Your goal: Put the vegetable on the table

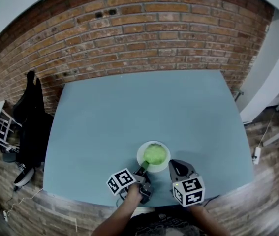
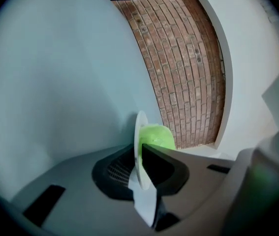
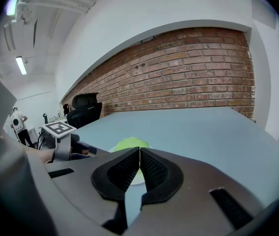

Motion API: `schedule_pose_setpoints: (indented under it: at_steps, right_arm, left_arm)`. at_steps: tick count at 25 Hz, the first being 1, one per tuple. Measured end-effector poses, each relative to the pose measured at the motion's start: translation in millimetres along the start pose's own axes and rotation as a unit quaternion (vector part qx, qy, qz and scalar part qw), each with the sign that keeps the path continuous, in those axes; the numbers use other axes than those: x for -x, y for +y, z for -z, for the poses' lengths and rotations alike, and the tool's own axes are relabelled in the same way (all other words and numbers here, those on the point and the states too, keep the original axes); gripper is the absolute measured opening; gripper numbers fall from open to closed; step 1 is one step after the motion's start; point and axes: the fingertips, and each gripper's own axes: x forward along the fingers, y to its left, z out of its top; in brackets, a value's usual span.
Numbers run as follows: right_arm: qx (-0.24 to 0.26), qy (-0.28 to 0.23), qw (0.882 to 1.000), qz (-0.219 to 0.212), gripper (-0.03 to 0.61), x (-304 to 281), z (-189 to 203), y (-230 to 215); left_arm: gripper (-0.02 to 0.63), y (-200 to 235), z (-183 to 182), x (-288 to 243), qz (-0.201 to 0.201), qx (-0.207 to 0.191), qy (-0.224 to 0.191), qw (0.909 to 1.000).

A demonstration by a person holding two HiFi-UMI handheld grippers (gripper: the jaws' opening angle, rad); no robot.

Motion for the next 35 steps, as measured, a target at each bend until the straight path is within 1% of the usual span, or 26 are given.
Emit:
schedule_pose_setpoints:
  at_steps: [8, 12, 14, 19, 24, 28, 31, 35]
  right_arm:
    - [0.002, 0.004, 1.0, -0.003, 0.009, -1.7, 3.8, 3.6]
    - [0.001, 0.008, 1.0, -0.004, 0.009, -0.6, 6.6, 3.9]
    - [0.001, 0.009, 1.0, -0.005, 0.009, -0.6, 7.3, 5.9]
    - [0.002, 0.009, 1.0, -0.005, 0.009, -0.1, 6.9, 5.0]
    - [0.002, 0.008, 1.0, -0.009, 0.009, -0.8, 7.5, 8.4]
    - [0.002, 0.009, 1.0, -0.011, 0.009, -2.2, 10.4, 12.6]
    - [0.0, 0.011, 1.0, -0.012, 0.009, -2.9, 11.2, 15.6]
    - [-0.003, 0.012, 1.0, -0.01, 0.009, -1.7, 10.0, 18.4]
  left_arm:
    - [0.04, 4.5, -0.5, 0.3, -0.046, -0.044, 0.015, 0.9979]
    - [0.043, 6.6, 0.0, 1.7, -0.074, -0.069, 0.022, 0.9946]
    - [0.043, 8.1, -2.0, 3.4, -0.093, -0.088, 0.022, 0.9915]
    - [0.051, 6.9, -7.5, 6.1, -0.138, -0.156, 0.025, 0.9777]
    - [0.069, 7.8, -13.3, 7.3, -0.167, -0.205, 0.031, 0.9638]
    - [0.089, 13.2, -15.8, 10.8, -0.192, -0.244, 0.045, 0.9494]
    - [0.092, 14.2, -16.0, 12.9, -0.203, -0.274, 0.056, 0.9384]
    - [0.093, 14.1, -15.5, 15.5, -0.214, -0.303, 0.063, 0.9264]
